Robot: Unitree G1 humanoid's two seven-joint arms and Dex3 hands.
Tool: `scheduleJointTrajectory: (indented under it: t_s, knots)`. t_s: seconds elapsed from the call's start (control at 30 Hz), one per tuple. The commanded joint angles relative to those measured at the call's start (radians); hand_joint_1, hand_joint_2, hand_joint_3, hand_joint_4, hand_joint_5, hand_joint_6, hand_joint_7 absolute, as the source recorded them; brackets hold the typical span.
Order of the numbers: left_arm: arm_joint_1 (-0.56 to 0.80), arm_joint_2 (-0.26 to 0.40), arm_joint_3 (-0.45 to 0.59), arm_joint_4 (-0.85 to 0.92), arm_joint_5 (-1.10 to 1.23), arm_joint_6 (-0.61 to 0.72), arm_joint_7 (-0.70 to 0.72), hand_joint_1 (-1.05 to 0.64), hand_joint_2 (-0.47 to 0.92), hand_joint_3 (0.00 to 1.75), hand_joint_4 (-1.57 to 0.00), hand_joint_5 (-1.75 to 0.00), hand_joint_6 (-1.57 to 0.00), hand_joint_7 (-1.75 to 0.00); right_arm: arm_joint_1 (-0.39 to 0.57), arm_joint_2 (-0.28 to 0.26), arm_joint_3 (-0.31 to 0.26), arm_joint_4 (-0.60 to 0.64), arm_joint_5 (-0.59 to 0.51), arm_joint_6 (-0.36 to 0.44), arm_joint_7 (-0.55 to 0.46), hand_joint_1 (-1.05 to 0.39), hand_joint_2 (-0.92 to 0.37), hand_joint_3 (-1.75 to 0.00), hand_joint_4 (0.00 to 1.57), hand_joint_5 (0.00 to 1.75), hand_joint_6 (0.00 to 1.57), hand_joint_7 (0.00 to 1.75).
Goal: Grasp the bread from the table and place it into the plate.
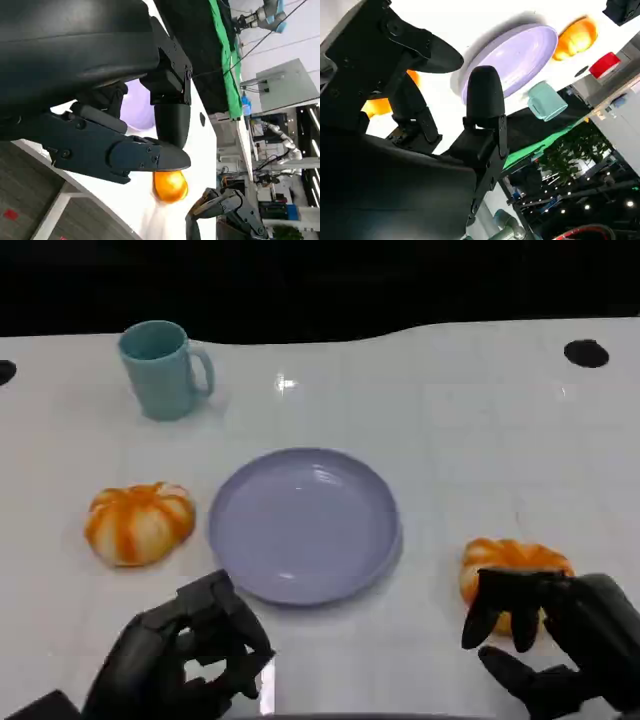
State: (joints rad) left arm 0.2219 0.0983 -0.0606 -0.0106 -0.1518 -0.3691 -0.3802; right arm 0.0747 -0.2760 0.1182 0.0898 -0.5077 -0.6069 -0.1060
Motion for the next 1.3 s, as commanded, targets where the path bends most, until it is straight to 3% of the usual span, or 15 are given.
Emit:
scheduleJointTrajectory:
  t_s: [0.03, 0.77, 0.93, 1.03, 1.17, 1.3]
  knots:
    - [-0.004, 0.015, 0.009, 0.01, -0.01, -0.01, -0.01, -0.56, 0.92, 0.31, -0.68, -1.75, -0.59, -1.57, -0.006, -0.013, -0.002, -0.011, 0.01, 0.006, 0.002, -0.08, -0.15, -1.32, 0.88, 1.67, 0.76, 1.36]
    - [-0.006, 0.014, 0.008, 0.011, -0.005, -0.003, -0.004, -0.54, 0.92, 0.31, -0.68, -1.75, -0.59, -1.56, -0.008, -0.007, -0.002, -0.025, 0.007, 0.027, -0.003, -0.05, -0.16, -1.28, 0.88, 1.6, 0.78, 1.31]
    - [-0.01, 0.015, 0.01, 0.02, -0.01, -0.013, -0.01, -0.53, 0.92, 0.31, -0.68, -1.75, -0.59, -1.56, -0.013, -0.007, -0.011, -0.041, 0.013, 0.046, 0.002, -0.04, -0.14, -1.3, 0.81, 1.51, 0.78, 1.15]
    - [-0.014, 0.016, 0.011, 0.025, -0.016, -0.013, -0.016, -0.53, 0.92, 0.31, -0.68, -1.75, -0.59, -1.56, -0.006, -0.02, -0.018, -0.106, -0.011, 0.125, 0.037, -0.08, -0.14, -1.29, 0.72, 1.44, 0.74, 1.0]
    - [-0.017, 0.015, 0.014, 0.031, -0.014, -0.012, -0.015, -0.53, 0.92, 0.31, -0.68, -1.75, -0.59, -1.56, 0.002, -0.069, -0.021, -0.221, -0.081, 0.239, 0.119, -0.16, -0.28, -1.01, 0.52, 1.13, 0.62, 0.69]
    - [-0.017, 0.014, 0.015, 0.03, -0.009, -0.008, -0.01, -0.55, 0.92, 0.31, -0.68, -1.75, -0.59, -1.56, 0.01, -0.12, -0.02, -0.326, -0.163, 0.331, 0.193, -0.27, -0.6, -0.37, 0.33, 0.67, 0.57, 0.24]
